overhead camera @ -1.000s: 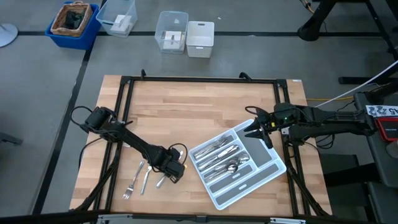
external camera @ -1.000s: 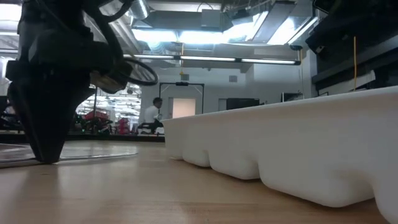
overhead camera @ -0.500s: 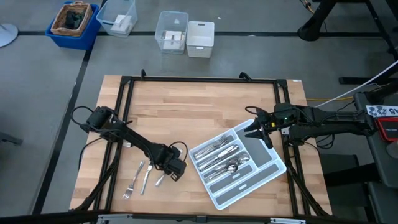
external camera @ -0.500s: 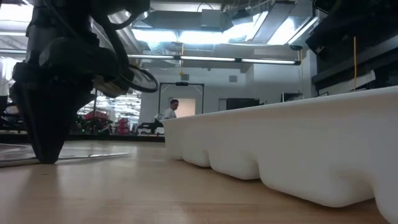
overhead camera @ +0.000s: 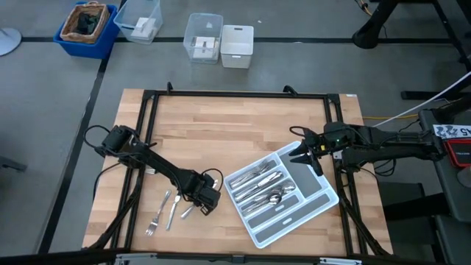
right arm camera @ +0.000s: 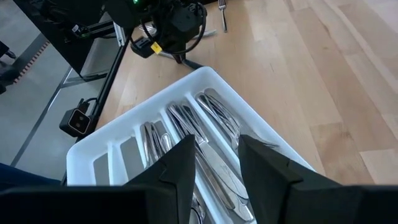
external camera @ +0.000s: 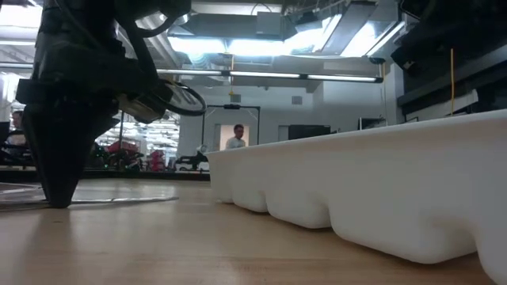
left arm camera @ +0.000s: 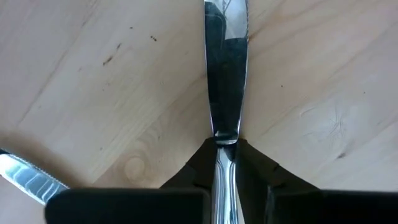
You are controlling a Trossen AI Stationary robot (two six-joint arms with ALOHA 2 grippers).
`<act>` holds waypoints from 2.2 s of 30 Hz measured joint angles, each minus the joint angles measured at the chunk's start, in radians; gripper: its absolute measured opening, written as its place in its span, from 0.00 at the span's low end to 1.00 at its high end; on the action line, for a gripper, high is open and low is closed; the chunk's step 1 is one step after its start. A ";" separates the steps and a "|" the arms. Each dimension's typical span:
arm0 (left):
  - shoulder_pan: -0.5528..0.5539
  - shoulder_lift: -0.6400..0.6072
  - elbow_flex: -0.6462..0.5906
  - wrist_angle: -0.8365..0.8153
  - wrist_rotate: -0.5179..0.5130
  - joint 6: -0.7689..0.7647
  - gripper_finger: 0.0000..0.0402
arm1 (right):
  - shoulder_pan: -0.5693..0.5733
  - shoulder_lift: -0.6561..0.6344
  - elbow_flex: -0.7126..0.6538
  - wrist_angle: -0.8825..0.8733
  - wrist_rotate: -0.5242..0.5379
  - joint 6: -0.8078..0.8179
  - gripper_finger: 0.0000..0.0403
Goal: Sort silverware
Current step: Put the silver table knife into the silverware tray
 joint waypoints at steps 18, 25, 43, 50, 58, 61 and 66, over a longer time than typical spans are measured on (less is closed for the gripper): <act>0.000 -0.045 -0.003 0.011 -0.001 -0.012 0.08 | 0.000 0.000 0.000 -0.001 0.000 0.000 0.31; 0.000 -0.045 -0.002 0.014 -0.002 -0.060 0.09 | 0.000 0.000 0.000 -0.001 0.000 0.000 0.31; -0.031 -0.017 -0.001 0.050 -0.011 0.019 0.27 | 0.000 0.000 0.000 0.022 -0.007 0.005 0.31; -0.031 0.017 0.002 0.010 -0.006 0.023 0.14 | 0.000 0.000 0.000 0.087 -0.008 0.040 0.31; -0.031 0.014 0.002 -0.007 -0.003 0.054 0.05 | 0.000 0.000 0.000 0.136 -0.008 0.042 0.31; -0.031 0.007 -0.001 -0.004 -0.003 0.063 0.07 | 0.000 0.000 0.000 0.135 -0.008 0.039 0.31; -0.031 -0.028 -0.007 0.015 -0.009 0.073 0.05 | 0.000 0.000 0.000 0.135 -0.008 0.034 0.31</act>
